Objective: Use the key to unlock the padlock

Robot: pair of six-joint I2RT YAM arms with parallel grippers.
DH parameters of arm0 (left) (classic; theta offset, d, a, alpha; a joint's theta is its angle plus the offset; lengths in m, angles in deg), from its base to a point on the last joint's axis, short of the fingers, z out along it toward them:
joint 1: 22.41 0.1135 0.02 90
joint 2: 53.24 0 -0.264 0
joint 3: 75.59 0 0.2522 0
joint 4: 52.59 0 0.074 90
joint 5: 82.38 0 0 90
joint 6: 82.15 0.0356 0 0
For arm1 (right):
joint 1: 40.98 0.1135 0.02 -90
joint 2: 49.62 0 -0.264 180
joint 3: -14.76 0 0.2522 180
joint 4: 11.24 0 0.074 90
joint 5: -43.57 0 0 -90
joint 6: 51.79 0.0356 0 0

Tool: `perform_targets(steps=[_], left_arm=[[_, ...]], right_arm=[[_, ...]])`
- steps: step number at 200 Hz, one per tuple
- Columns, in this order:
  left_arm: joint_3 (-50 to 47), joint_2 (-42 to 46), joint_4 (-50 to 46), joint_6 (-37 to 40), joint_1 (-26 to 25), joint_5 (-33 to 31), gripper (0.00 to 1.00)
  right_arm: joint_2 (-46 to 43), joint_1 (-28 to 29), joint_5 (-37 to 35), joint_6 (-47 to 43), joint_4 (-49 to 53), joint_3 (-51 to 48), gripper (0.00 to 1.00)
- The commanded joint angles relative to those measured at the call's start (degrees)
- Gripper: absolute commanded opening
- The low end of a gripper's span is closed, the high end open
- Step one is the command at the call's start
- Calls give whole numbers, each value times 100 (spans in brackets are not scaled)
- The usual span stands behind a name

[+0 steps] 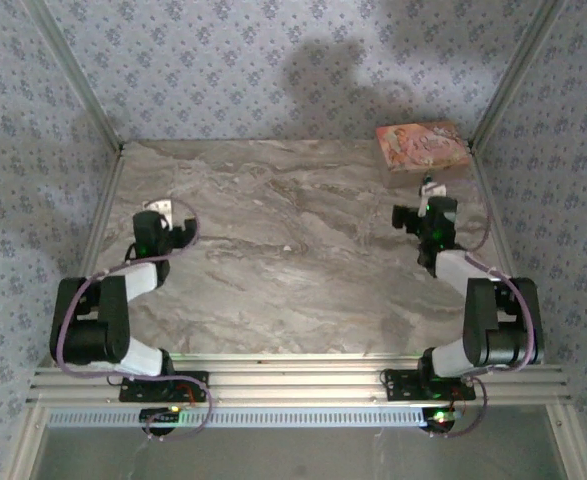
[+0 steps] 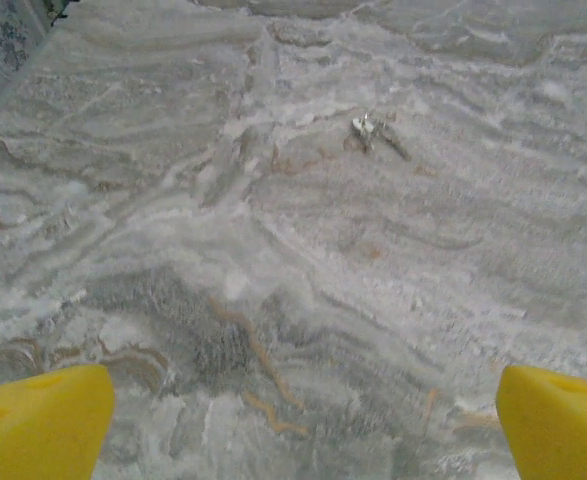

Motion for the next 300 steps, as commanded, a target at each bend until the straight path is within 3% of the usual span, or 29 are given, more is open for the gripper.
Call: perform_targets(steps=[1, 27, 51, 92, 128, 211, 260, 300], left_arm=[[589, 289, -1313, -295, -31, 645, 97], [972, 209, -1790, -759, -96, 1511, 88], [1378, -105, -2302, -992, -434, 1880, 82], [1770, -649, -2537, -1210, -1313, 2027, 81], [2031, -1002, -2662, -1236, -1898, 1900, 80], [1732, -536, -2953, -1430, -2211, 1626, 80], [1438, -2, -3135, -1546, -2206, 1329, 81], [1252, 456, -3303, -1835, -2139, 1061, 82]], right_arm=[[26, 271, -262, 237, 1669, 988, 100], [1242, 333, -361, 806, 3472, 3191, 96], [2561, 371, -244, 1053, 4722, 5142, 95], [4201, 455, -60, 998, 5818, 7317, 95], [5140, 453, 422, 804, 6678, 8690, 92], [5514, 711, 1227, -79, 7231, 8720, 84], [5341, 1565, 1113, -508, 7492, 8116, 82], [4751, 2513, 1473, -92, 7021, 7067, 81]])
